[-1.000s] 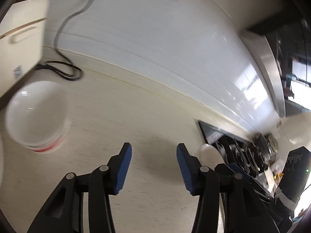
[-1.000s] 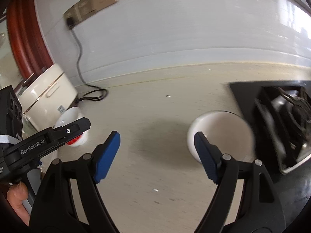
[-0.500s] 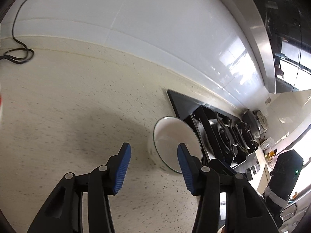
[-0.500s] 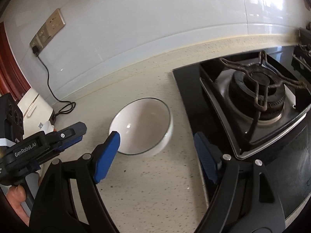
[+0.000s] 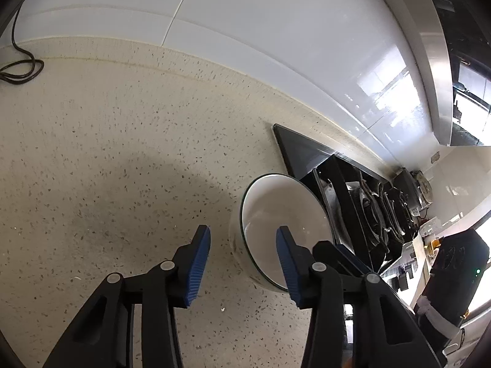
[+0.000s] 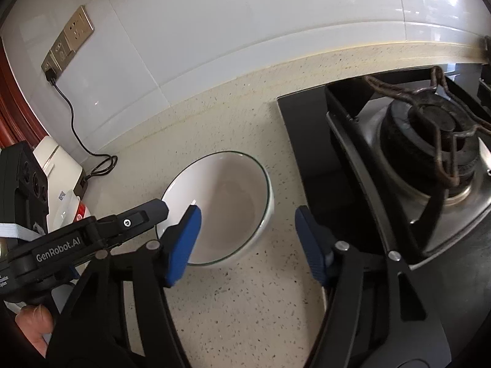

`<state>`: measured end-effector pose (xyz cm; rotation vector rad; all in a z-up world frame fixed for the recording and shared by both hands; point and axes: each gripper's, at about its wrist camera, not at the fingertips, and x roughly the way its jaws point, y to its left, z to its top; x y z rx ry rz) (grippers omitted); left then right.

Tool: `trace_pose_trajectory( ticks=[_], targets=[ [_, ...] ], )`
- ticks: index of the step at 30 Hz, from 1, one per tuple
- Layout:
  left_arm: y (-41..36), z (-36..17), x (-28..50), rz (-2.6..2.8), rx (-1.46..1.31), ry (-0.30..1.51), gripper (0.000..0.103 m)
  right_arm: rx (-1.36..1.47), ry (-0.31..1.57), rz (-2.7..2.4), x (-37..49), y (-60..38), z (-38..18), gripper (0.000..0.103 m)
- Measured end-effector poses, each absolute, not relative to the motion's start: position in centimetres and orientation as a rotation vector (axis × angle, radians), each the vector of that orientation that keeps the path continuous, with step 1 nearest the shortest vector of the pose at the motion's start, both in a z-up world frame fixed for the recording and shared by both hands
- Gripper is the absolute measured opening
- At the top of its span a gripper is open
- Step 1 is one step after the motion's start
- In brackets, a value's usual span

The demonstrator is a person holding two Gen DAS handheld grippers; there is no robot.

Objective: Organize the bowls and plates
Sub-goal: 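Close both grippers on the rim of the green-rimmed bowl and lift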

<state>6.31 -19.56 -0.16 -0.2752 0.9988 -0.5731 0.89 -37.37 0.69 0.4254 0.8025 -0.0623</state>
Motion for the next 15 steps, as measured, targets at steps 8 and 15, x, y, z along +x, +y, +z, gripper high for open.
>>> trace_pose_trajectory(
  ticks=[8,15],
  targets=[
    [-20.6,-0.9,6.2,-0.575,-0.245,1.023,0.029,0.403,0.831,-0.051,1.8,-36.9,-0.5,0.046],
    [-21.0,-1.1,6.3,-0.558,-0.211,1.018,0.023,0.398,0.827,-0.061,1.7,-37.1,-0.7,0.038]
  ],
)
